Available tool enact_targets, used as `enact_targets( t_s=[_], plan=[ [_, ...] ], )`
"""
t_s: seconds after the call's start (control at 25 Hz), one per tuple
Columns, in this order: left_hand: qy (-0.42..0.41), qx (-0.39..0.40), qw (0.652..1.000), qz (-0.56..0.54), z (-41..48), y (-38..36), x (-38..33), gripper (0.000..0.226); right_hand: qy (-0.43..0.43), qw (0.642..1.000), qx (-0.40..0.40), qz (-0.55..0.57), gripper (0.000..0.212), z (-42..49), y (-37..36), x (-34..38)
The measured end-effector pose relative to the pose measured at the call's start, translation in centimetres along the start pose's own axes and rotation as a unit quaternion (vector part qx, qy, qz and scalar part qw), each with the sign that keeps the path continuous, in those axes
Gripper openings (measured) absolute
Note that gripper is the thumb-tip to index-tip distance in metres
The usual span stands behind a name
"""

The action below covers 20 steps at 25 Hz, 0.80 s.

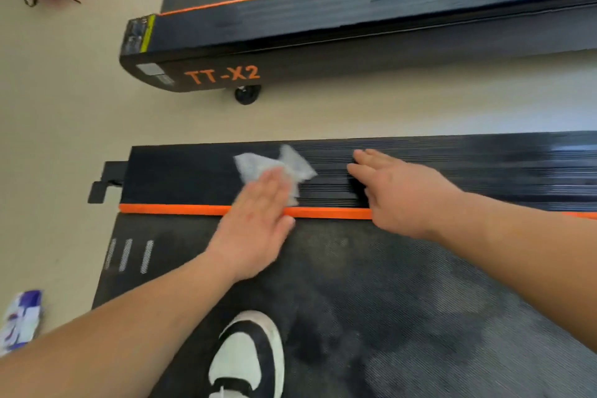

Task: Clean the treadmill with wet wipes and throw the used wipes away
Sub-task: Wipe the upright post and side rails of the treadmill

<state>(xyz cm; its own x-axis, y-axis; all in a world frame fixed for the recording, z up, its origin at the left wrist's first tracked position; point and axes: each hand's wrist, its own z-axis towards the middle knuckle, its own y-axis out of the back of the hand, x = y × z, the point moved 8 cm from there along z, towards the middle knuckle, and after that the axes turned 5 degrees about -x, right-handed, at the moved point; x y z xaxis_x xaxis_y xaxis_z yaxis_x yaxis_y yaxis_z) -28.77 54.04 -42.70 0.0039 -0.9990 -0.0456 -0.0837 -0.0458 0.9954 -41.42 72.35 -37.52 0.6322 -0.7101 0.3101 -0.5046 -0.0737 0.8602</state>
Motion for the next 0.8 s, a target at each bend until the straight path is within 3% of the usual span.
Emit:
enact_targets(
  t_s=[0.04,0.12,0.16,0.2,0.24,0.36,0.48,0.56,0.68,0.8],
  plan=[
    [0.111,-0.019,0.993,-0.013,-1.4,0.1,4.4,0.068,0.012,1.0,0.004,0.003,0.067,0.8,-0.5,1.3],
    [0.352,-0.007,0.933,-0.068,-4.4,-0.2,11.4,0.067,0.028,1.0,0.012,-0.002,0.066,1.8,-1.4,2.7],
    [0.438,0.003,0.894,-0.095,-5.1,-0.5,12.8,0.07,0.034,0.999,0.019,-0.008,0.066,2.1,-1.7,3.1],
    [0.467,-0.001,0.876,-0.117,-4.9,-0.4,12.5,0.074,0.039,0.999,0.023,-0.014,0.065,2.3,-1.7,3.4],
    [0.446,-0.006,0.887,-0.12,-4.1,-0.3,11.2,0.079,0.041,0.999,0.024,-0.02,0.064,2.4,-1.6,3.6],
    [0.233,0.023,0.968,-0.088,-2.2,-0.4,4.8,0.078,0.072,0.996,-0.012,-0.057,0.057,2.6,-0.5,4.7],
    [0.126,0.042,0.988,-0.076,-3.1,-0.4,6.8,0.07,0.101,0.99,-0.053,-0.085,0.052,4.6,0.5,5.9],
    [0.198,0.001,0.978,-0.069,-4.5,-0.2,12.1,0.07,0.102,0.991,-0.041,-0.07,0.052,6.2,0.2,7.1],
    [0.351,0.044,0.932,-0.086,-6.8,-1.2,17.7,0.069,0.098,0.993,-0.008,-0.061,0.056,7.3,-1.0,8.4],
    [0.386,0.02,0.915,-0.113,-5.9,-0.5,16.8,0.069,0.084,0.995,0.002,-0.059,0.057,7.5,-1.2,8.5]
  ],
)
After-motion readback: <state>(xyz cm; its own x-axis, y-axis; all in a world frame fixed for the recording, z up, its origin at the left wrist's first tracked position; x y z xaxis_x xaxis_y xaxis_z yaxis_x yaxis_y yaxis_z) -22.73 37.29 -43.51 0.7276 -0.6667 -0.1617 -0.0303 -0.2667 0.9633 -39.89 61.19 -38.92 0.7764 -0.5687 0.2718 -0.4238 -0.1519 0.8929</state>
